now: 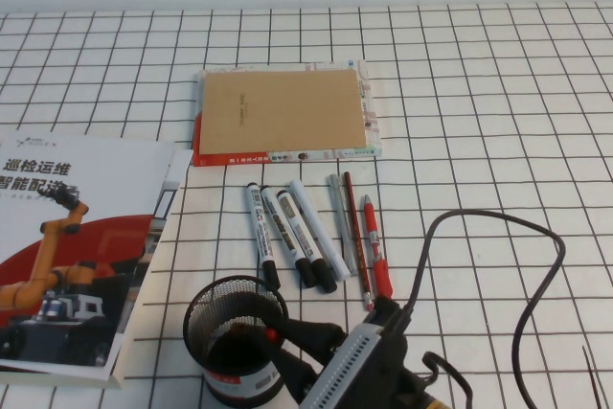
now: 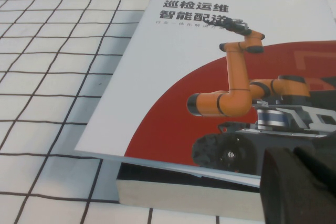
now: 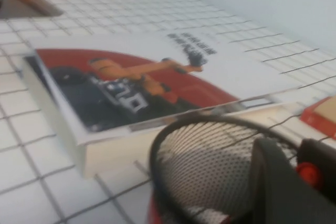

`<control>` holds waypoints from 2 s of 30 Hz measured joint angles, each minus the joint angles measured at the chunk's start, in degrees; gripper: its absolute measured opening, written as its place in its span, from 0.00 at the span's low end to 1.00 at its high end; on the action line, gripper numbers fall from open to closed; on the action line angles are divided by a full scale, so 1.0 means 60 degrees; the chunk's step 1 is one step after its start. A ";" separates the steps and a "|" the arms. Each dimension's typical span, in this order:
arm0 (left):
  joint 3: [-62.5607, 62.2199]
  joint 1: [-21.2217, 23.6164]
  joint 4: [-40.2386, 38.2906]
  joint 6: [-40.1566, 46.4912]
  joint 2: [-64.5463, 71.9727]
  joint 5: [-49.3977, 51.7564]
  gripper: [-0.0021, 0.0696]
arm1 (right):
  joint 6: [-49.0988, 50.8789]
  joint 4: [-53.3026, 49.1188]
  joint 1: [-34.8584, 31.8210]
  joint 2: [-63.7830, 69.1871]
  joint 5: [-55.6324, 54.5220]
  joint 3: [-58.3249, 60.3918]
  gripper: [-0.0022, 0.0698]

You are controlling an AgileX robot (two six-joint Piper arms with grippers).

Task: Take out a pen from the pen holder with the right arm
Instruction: 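Take a marker out of the pen holder and lay it on the table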

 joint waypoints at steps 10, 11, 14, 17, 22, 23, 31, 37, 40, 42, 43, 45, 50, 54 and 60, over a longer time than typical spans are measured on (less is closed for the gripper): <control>0.0000 0.0000 0.0000 0.0000 0.0000 0.0000 0.03 | -0.0510 0.0712 0.0000 -0.1375 0.0329 0.0000 0.11; 0.0000 0.0000 0.0000 0.0000 0.0000 0.0000 0.03 | -0.0536 0.0752 0.0000 -0.1557 0.0368 0.0000 0.11; 0.0000 0.0000 0.0000 0.0000 0.0000 0.0000 0.03 | -0.0576 0.0914 0.0000 -0.2170 0.0680 0.0000 0.11; 0.0000 0.0000 0.0000 0.0000 0.0000 0.0000 0.03 | -0.0595 0.1162 0.0000 -0.2925 0.1099 0.0000 0.11; 0.0000 0.0000 0.0000 0.0000 0.0000 0.0000 0.03 | -0.1415 0.2075 0.0000 -0.4229 0.2035 0.0000 0.11; 0.0000 0.0000 0.0000 0.0000 0.0000 0.0000 0.03 | -0.1707 0.2388 0.0000 -0.4527 0.2234 0.0000 0.11; 0.0000 0.0000 0.0000 0.0000 0.0000 0.0000 0.03 | -0.4609 0.5605 0.0000 -0.6432 0.3307 0.0000 0.11; 0.0000 0.0000 0.0000 0.0000 0.0000 0.0000 0.03 | -0.6270 0.7216 0.0000 -0.6836 0.3796 0.0000 0.11; 0.0000 0.0000 0.0000 0.0000 0.0000 0.0000 0.03 | -0.6462 0.7683 0.0000 -0.6836 0.3989 0.0000 0.11; 0.0000 0.0000 0.0000 0.0000 0.0000 0.0000 0.03 | -0.6511 0.7793 -0.0118 -0.6836 0.4170 0.0017 0.11; 0.0000 0.0000 0.0000 0.0000 0.0000 0.0000 0.03 | -0.6527 0.7793 -0.0223 -0.6836 0.4325 0.0017 0.11; 0.0000 0.0000 0.0000 0.0000 0.0000 0.0000 0.03 | -0.6527 0.7817 -0.0649 -0.6836 0.4888 0.0017 0.11; 0.0000 0.0000 0.0000 0.0000 0.0000 0.0000 0.03 | -0.5527 0.7110 -0.2650 -0.6836 0.7918 -0.0466 0.11; 0.0000 0.0000 0.0000 0.0000 0.0000 0.0000 0.03 | -0.2389 0.4662 -0.4479 -0.6741 1.1087 -0.1246 0.11; 0.0000 0.0000 0.0000 0.0000 0.0000 0.0000 0.03 | 0.0377 0.2189 -0.6349 -0.6191 1.4808 -0.2608 0.11</control>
